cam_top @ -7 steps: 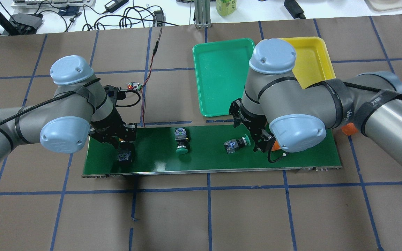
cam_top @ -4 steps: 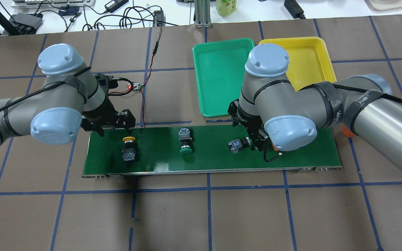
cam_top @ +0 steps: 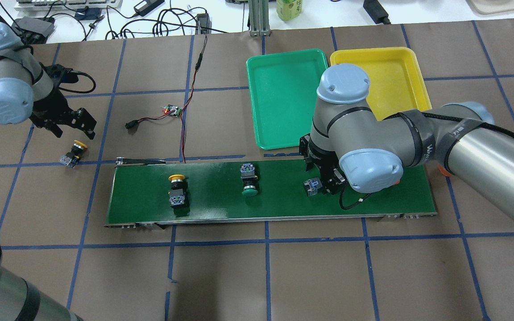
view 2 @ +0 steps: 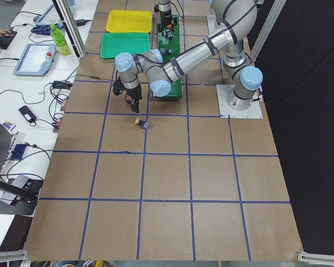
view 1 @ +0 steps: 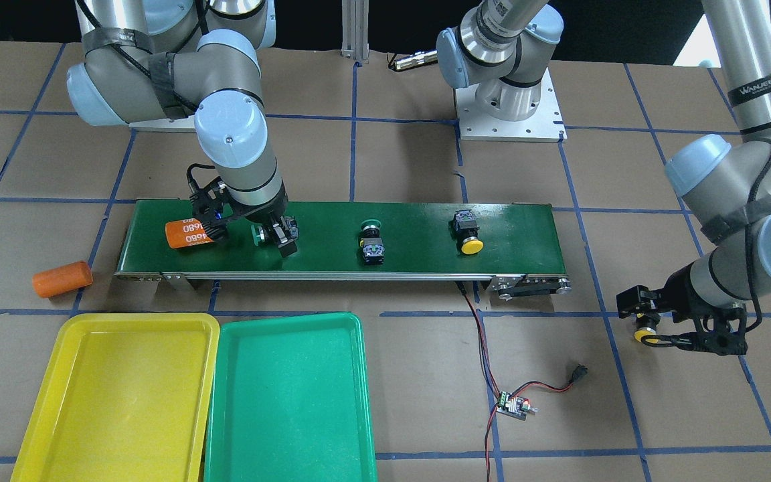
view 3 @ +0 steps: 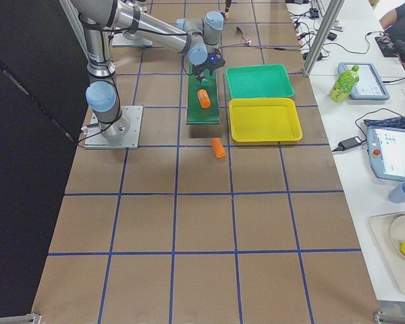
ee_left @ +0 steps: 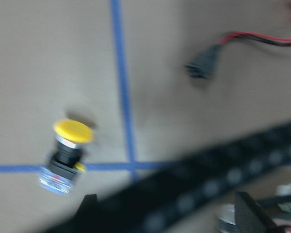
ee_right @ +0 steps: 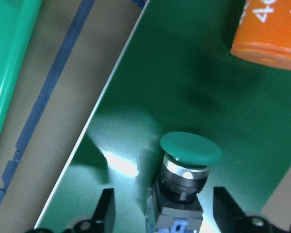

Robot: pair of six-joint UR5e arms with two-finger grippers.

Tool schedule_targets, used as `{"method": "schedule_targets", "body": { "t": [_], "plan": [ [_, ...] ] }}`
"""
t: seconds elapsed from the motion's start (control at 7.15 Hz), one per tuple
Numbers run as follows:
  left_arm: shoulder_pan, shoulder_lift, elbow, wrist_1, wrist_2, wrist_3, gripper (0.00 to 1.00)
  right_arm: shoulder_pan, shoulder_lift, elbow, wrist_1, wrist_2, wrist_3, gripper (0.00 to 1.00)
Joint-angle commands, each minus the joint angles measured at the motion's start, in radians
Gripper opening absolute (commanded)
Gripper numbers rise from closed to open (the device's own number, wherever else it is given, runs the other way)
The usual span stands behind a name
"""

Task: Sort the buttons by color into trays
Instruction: 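Drop the green button into the green tray with the right gripper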

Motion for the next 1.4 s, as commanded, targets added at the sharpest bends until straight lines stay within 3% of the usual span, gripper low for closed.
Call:
{"method": "schedule_targets", "body": {
  "t": [0.0,0.28,0.42,0.56,0.7,0.98,1.26],
  "plan": [
    [0.057,-0.032,-0.065,0.137,0.004,0.161,1.00,-0.002,-0.001,0.001,0.009,0.002,-0.089,0.00],
    [0.079,-0.039,-0.167,0.288,0.001,0.208,1.00,-0.007,-0.013,-0.033,0.019,0.003,-0.100,0.00],
    [0.079,-0.045,-0.170,0.295,-0.001,0.214,0.74,-0.005,-0.016,-0.103,0.019,0.006,-0.102,0.00],
    [0.079,-0.040,-0.167,0.293,0.007,0.213,0.22,-0.008,0.021,-0.196,0.013,0.005,-0.114,0.00],
    [0.079,-0.031,-0.172,0.286,0.007,0.211,0.00,-0.024,0.115,-0.307,0.015,0.003,-0.119,0.00],
    [0.062,0.039,-0.179,0.139,0.002,0.168,0.00,-0.085,0.305,-0.500,0.000,0.008,-0.198,0.00],
    [0.020,0.189,-0.169,-0.077,-0.057,-0.030,0.00,-0.104,0.490,-0.582,-0.149,0.018,-0.232,0.00]
  ]
}}
